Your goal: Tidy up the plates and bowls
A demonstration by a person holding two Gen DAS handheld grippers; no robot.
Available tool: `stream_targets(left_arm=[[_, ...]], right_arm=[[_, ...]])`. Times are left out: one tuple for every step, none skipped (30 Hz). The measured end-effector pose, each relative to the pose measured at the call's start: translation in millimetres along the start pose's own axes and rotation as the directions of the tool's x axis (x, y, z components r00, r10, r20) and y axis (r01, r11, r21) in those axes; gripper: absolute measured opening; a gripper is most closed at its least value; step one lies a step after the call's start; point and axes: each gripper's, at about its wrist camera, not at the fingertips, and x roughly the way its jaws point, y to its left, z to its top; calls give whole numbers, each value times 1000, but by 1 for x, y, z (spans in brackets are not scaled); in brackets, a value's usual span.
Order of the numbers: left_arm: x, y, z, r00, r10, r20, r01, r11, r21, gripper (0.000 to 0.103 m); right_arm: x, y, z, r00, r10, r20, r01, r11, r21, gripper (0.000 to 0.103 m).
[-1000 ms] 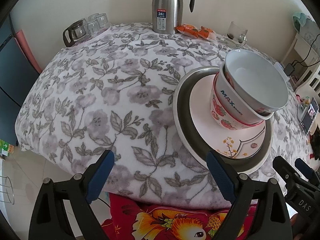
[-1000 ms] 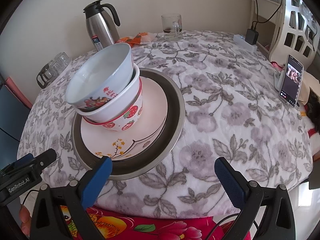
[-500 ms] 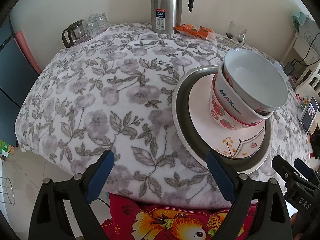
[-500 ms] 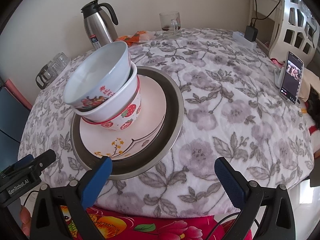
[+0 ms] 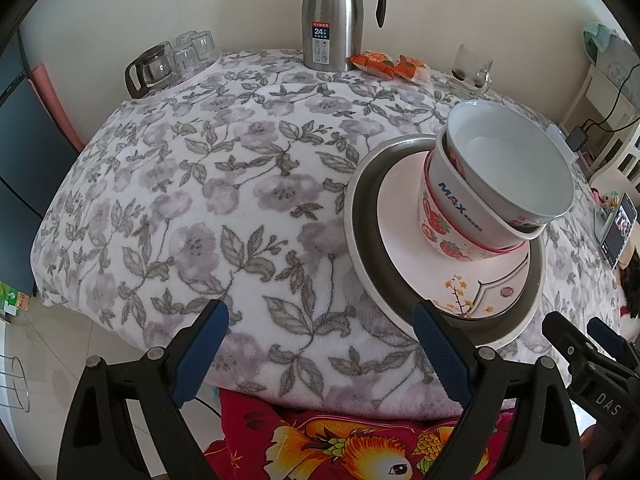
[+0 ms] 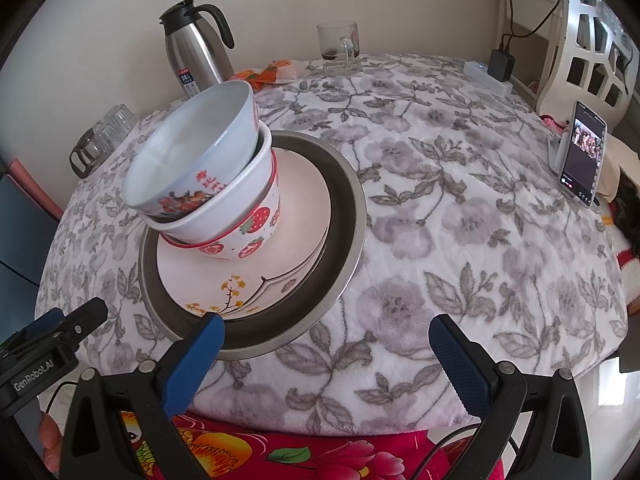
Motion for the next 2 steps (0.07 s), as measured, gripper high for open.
stream_targets(left_arm=[[0, 0, 0, 1000, -2, 0, 2, 1000, 1, 94], [0, 0, 1, 1000, -3, -1, 3, 1000, 2, 94]], right_arm=[[0, 0, 0, 1000, 0, 0, 0, 1000, 0, 103], [0, 0, 0, 1000, 1, -1, -1, 1000, 1, 103]])
